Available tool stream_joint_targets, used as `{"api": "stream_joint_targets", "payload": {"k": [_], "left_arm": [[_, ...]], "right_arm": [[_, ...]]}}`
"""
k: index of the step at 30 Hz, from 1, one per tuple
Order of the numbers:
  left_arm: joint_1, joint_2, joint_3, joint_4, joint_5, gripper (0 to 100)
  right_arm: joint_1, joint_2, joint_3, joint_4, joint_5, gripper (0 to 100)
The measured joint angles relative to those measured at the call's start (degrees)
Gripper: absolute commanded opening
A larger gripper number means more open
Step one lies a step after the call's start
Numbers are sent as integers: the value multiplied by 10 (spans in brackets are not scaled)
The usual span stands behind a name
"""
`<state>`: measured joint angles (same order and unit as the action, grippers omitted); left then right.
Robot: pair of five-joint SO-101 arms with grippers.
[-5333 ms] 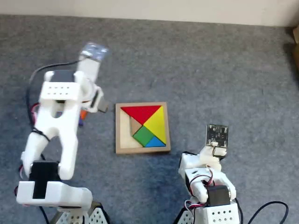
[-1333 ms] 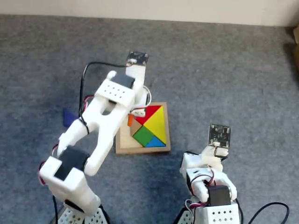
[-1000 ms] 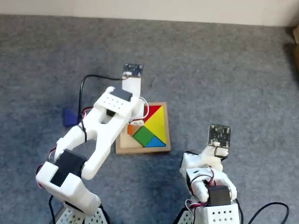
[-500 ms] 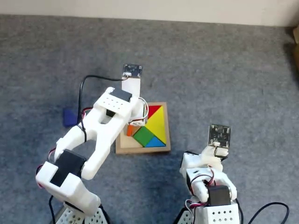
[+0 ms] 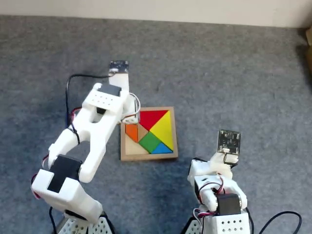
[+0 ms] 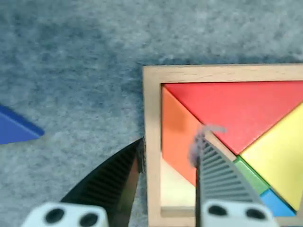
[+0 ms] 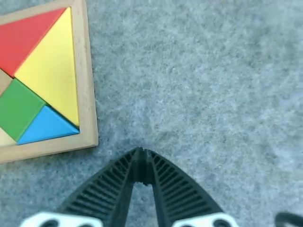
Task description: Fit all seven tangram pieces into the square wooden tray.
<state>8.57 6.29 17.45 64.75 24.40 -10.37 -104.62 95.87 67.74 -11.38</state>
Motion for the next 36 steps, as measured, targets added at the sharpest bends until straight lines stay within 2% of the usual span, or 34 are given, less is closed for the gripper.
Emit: {"api": "stream_joint_targets", "payload": {"k": [7,14,19,21,28,32,36], "left_arm": [[-39,0,-23,11,-10,178],[-116,0,-78,55,-113,184],[-194,0,-93,98,-172,296],[-232,0,-94,109,-177,319],[-332,0,-75,116,-178,309],[-341,0,-38,116,-177,309],[-342,0,4,76,-124,309]], "right_arm": [[0,0,0,0,0,9],[0,0,0,0,0,9],[0,0,0,0,0,9],[0,0,0,0,0,9],[0,0,0,0,0,9],[0,0,0,0,0,9],[0,0,0,0,0,9]]}}
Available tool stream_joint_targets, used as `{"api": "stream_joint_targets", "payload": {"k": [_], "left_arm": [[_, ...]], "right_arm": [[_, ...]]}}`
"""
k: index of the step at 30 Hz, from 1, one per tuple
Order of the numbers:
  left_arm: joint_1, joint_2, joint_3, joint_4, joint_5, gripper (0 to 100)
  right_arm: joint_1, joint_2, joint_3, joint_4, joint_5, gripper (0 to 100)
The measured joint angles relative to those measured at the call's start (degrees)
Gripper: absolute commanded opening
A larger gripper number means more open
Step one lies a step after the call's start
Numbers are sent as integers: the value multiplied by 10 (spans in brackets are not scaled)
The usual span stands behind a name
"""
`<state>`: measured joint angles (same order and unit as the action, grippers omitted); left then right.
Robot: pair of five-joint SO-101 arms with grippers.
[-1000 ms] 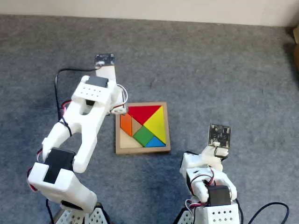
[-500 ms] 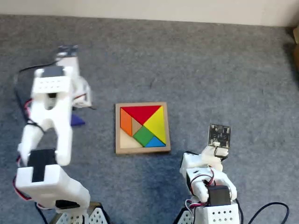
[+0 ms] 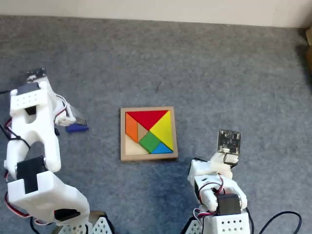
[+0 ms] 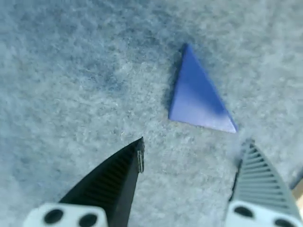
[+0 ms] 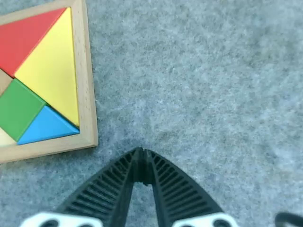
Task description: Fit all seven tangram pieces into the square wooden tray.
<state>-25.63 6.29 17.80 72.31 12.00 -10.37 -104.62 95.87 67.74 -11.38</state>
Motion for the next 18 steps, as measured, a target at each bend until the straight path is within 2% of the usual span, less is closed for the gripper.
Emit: {"api": "stream_joint_targets", "payload": {"k": [5,12,18], "left_arm": [[0,0,38,-59,33,309],[11,2,50,-89,56,309],[15,78,26,-99,58,308]], "right_arm": [[0,0,0,0,0,9],[0,0,0,0,0,9],[0,0,0,0,0,9]]}}
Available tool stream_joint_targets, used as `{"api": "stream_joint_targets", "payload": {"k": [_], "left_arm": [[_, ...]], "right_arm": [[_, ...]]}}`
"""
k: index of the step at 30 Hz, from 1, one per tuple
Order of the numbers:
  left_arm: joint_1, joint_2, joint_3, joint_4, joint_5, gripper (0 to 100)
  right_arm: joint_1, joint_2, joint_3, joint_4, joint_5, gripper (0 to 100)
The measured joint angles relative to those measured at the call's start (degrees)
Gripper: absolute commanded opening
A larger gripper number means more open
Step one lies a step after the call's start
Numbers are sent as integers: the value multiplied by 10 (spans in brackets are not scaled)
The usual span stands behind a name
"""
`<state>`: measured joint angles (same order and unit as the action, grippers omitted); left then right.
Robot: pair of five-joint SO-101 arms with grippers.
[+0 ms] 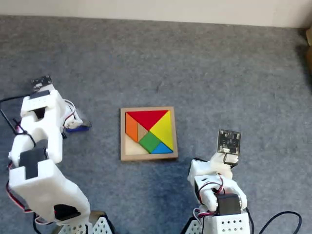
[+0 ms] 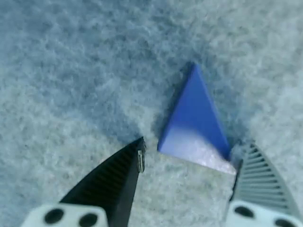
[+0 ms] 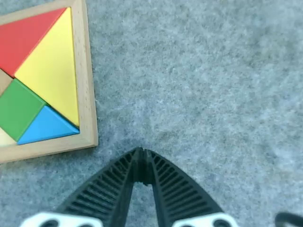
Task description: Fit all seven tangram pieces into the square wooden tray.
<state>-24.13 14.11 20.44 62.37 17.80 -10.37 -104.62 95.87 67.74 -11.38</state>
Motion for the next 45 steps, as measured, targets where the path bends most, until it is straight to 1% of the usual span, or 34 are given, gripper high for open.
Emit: {"api": "stream_joint_targets", "payload": {"k": [2,7,9,13,22,28,32,38,43,45], "left_arm": [[0,21,-28,20,0,300],[2,55,-75,49,0,188],[5,62,-88,49,1,161],[24,62,-96,50,0,154],[24,62,-98,55,0,153],[25,42,-120,118,0,153],[60,-17,-119,136,0,153],[131,-98,-70,142,0,153],[196,-119,-40,142,0,153],[225,-119,-39,142,20,153]], "right_arm": [[0,0,0,0,0,9],[0,0,0,0,0,9],[0,0,0,0,0,9],[0,0,0,0,0,9],[0,0,0,0,0,9],[0,0,0,0,0,9],[0,0,0,0,0,9],[0,0,0,0,0,9],[0,0,0,0,0,9],[0,0,0,0,0,9]]}}
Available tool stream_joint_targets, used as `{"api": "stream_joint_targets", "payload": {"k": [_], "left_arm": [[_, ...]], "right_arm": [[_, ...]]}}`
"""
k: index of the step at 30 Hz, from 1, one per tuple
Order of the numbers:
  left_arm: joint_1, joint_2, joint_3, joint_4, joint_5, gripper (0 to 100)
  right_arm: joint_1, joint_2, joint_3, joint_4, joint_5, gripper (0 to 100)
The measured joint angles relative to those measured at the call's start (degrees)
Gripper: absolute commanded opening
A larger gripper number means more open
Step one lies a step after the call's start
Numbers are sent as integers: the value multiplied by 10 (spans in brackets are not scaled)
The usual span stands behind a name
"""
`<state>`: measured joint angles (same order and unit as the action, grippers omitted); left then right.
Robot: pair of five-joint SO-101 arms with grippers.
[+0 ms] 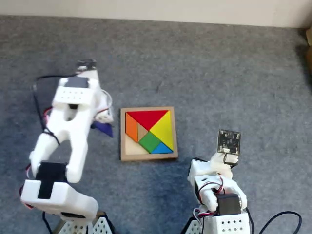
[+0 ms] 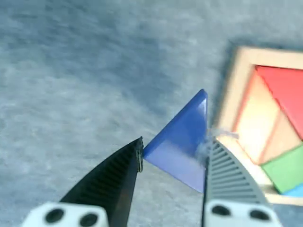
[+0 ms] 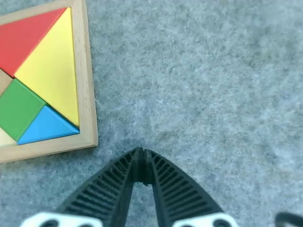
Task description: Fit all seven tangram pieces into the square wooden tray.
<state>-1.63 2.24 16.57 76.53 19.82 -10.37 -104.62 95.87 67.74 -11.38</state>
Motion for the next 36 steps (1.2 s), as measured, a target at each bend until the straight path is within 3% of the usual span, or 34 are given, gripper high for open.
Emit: {"api": "stream_joint_targets", "payload": {"k": [6,13,20,36], "left_arm": [[79,0,0,0,127,153],[168,0,18,0,203,160],[193,0,40,0,215,291],[175,-2,40,0,215,290]], "right_arm": [[0,0,0,0,0,9],[0,0,0,0,0,9],[0,0,0,0,0,9],[0,0,0,0,0,9]]}}
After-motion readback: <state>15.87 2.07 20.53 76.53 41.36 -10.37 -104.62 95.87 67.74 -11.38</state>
